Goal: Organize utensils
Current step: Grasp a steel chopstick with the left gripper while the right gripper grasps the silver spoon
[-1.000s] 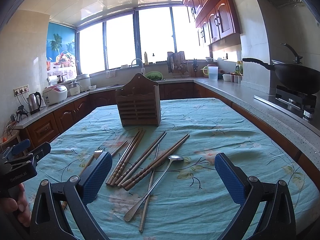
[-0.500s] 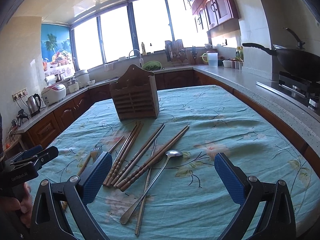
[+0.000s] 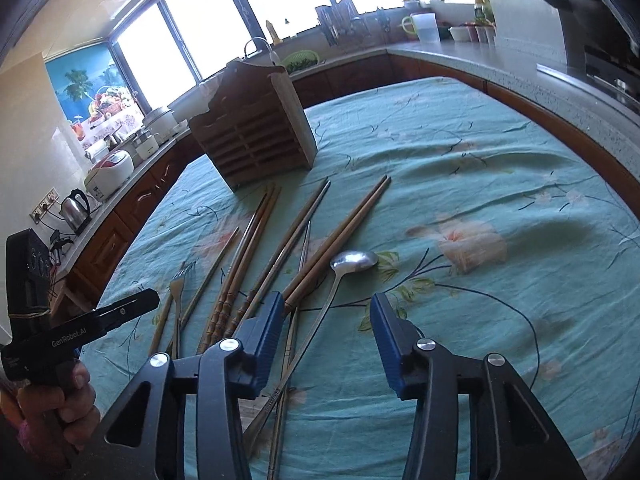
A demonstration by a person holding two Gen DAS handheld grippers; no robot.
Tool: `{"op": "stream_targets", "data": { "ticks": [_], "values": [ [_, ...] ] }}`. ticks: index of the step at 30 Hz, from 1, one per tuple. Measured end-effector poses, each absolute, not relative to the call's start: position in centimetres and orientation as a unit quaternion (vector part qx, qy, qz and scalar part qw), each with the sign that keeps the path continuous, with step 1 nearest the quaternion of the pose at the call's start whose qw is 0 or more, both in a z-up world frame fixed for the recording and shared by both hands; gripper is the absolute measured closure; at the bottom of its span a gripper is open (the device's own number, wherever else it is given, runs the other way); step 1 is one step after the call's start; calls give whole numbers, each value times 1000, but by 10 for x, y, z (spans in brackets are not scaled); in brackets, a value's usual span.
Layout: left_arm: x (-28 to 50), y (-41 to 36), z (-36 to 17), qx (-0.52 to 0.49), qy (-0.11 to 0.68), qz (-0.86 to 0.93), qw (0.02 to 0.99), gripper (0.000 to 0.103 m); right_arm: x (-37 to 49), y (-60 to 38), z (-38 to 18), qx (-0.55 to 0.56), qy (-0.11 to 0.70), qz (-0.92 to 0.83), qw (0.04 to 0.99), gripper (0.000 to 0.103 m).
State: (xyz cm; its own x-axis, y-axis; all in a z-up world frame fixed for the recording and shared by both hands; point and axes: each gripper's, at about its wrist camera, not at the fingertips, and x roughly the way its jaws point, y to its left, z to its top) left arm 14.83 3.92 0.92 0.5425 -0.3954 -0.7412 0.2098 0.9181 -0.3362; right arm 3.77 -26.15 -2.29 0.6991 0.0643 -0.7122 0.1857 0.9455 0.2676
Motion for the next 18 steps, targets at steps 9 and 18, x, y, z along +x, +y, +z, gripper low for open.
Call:
{"op": "stream_targets", "data": {
  "ticks": [9,18],
  "values": [
    [192,63,8,-103,483,-168,853,60,59,-277,-44,224,436,-5,871,73],
    [231,72,-5,-136,490,-176,843,71,78,-295,-49,266,446,6,855,95]
  ]
}}
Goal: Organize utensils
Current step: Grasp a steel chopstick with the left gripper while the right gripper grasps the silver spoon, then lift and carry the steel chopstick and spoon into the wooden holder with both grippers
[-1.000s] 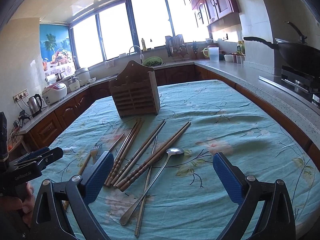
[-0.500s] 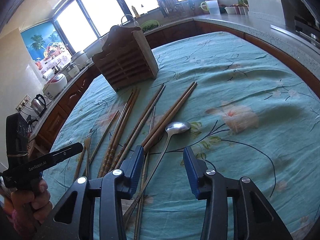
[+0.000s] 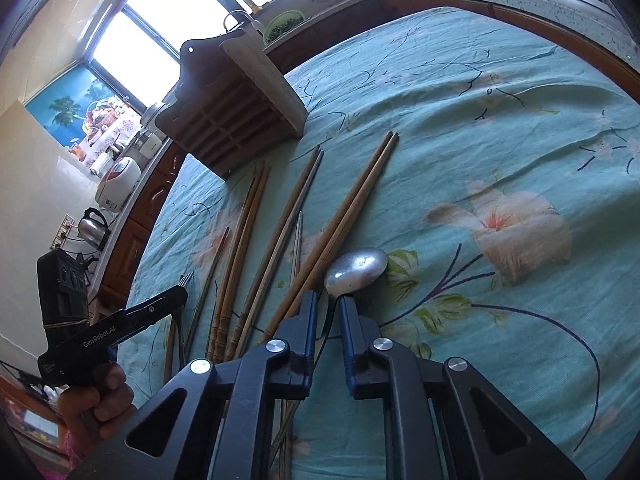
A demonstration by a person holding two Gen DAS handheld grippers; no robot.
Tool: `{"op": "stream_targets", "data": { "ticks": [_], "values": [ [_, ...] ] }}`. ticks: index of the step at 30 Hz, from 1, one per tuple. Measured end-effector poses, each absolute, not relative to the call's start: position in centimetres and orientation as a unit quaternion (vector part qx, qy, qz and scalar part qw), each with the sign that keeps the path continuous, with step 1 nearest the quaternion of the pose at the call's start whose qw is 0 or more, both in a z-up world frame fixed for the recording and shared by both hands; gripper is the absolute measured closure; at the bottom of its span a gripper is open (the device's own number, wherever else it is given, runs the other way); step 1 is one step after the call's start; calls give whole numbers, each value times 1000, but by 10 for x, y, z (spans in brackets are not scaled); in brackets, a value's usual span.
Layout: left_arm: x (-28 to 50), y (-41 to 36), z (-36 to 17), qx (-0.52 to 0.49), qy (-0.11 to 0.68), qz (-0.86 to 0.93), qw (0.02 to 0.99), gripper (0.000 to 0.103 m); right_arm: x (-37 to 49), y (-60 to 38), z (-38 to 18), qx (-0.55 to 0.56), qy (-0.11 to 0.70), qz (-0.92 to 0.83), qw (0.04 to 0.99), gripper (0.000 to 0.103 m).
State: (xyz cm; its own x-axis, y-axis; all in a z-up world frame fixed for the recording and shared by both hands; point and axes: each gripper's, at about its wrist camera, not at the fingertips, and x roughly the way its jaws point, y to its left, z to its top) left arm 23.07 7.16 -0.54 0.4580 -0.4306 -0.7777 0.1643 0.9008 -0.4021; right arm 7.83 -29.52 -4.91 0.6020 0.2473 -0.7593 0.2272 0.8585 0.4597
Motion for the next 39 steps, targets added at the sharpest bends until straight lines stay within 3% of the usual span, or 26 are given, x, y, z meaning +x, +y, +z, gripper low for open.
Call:
{"op": "stream_targets", "data": {
  "ticks": [2,4,5,11,24,39],
  "values": [
    [236,80,-6,-144,490,-182,840,77,81,-297,-50,273,445,7,853,98],
    [240,80,-11,-157,492,-191,835,92,81,-297,-49,272,441,6,855,99],
    [242,84,-12,-165,495,-197,830,95,79,-296,-47,270,438,6,857,100],
    [242,96,-13,-194,475,-221,830,98,71,-292,-20,255,411,10,875,101],
    [211,114,61,-211,378,-238,870,102,93,-279,66,195,321,26,927,101],
    [235,122,126,-212,298,-239,900,102,150,-271,113,139,254,24,957,101]
  ]
}}
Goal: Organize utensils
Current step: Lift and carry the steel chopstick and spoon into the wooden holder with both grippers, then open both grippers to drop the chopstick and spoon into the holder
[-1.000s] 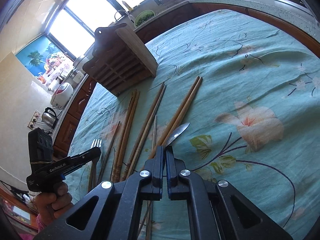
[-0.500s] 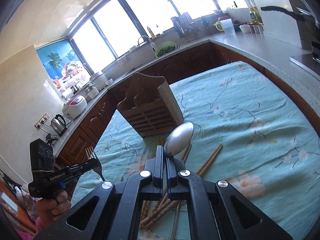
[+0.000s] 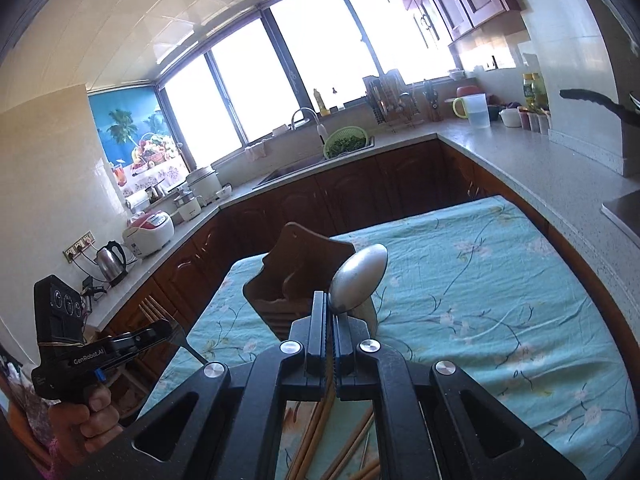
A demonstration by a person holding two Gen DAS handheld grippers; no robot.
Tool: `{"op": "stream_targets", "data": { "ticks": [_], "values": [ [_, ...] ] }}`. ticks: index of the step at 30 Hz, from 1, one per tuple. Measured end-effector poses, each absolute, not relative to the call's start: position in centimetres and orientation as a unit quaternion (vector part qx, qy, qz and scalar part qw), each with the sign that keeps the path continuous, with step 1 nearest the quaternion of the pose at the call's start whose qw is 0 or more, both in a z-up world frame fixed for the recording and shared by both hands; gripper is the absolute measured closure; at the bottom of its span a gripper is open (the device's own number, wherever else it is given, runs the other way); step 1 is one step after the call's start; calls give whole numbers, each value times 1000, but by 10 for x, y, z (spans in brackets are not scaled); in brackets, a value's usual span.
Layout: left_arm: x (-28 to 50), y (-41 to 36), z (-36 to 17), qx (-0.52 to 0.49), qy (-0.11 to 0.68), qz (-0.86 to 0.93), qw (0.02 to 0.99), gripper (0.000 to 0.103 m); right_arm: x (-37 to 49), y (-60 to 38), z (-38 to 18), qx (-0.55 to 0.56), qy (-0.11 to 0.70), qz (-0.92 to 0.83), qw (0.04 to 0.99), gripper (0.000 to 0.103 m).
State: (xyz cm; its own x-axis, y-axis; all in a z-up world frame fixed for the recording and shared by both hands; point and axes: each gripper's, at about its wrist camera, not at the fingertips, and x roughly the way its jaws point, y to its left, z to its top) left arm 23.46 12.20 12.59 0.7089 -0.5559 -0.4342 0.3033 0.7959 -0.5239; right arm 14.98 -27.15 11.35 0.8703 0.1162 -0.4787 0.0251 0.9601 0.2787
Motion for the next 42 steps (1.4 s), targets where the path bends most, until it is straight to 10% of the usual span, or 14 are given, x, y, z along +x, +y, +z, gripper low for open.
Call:
{"op": "stream_targets", "data": {
  "ticks": [42],
  "values": [
    [443,52,65,-204,305,-195,909,101,301,-261,50,57,293,2,954,100]
  ]
}}
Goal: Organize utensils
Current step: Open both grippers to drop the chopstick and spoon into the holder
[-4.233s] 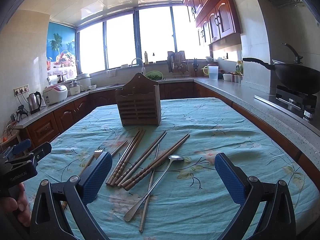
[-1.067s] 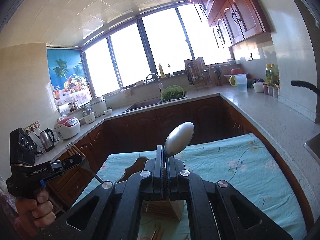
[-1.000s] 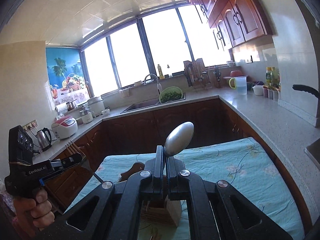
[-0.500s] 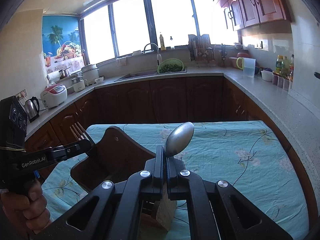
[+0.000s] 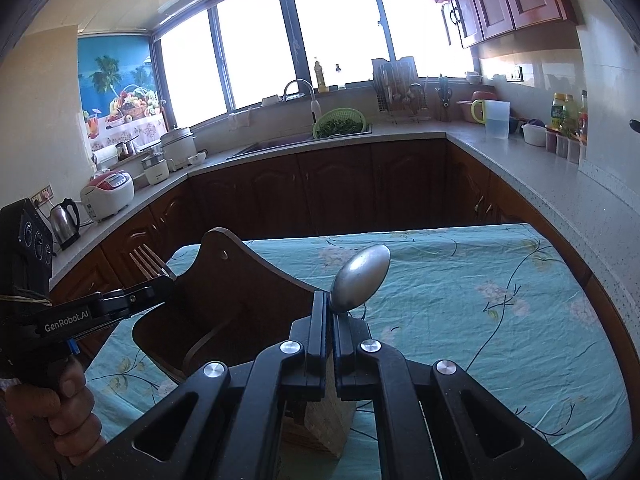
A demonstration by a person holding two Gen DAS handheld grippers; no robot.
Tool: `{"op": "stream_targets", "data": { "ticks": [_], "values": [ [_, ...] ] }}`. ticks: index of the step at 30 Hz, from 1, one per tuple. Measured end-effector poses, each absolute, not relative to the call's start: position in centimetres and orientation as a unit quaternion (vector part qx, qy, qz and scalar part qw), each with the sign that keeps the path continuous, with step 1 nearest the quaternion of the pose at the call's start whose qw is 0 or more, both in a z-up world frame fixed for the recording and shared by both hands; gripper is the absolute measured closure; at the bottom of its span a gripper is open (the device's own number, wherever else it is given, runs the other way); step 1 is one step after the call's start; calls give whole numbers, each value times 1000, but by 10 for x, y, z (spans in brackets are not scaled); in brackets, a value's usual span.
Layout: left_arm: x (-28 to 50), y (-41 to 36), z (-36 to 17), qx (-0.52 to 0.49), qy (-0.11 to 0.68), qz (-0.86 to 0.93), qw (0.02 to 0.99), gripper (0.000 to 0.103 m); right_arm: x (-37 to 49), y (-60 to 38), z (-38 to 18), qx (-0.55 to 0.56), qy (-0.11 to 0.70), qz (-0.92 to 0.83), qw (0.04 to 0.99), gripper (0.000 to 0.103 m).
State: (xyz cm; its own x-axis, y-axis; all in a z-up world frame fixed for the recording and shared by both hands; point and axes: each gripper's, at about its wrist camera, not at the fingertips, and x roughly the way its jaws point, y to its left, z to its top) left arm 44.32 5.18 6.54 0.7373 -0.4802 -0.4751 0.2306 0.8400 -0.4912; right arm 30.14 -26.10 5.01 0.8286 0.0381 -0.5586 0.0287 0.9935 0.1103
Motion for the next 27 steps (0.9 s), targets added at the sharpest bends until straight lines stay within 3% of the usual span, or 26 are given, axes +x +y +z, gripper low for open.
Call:
{"op": "stream_targets", "data": {
  "ticks": [2,4,6,8,12,15,17,19,27],
  "values": [
    [445,48,67,-201,306,-194,910,98,300,-262,51,63,293,4,954,98],
    [440,49,67,-199,307,-193,910,85,299,-263,52,67,295,4,953,96],
    [436,50,68,-200,304,-187,913,70,296,-266,54,74,296,2,952,86],
    [433,51,71,-202,297,-183,915,67,293,-271,56,85,294,3,952,65],
    [419,54,70,-204,297,-177,916,55,280,-281,61,106,288,-3,952,64],
    [402,59,69,-204,294,-170,918,50,266,-289,68,123,276,-5,953,54],
    [390,62,69,-207,291,-162,920,44,252,-293,72,127,263,-13,956,24],
    [376,64,67,-210,289,-152,922,35,235,-293,75,132,240,-21,961,11],
    [305,72,58,-215,282,-133,926,27,181,-290,73,150,233,-29,960,10]
  ]
}}
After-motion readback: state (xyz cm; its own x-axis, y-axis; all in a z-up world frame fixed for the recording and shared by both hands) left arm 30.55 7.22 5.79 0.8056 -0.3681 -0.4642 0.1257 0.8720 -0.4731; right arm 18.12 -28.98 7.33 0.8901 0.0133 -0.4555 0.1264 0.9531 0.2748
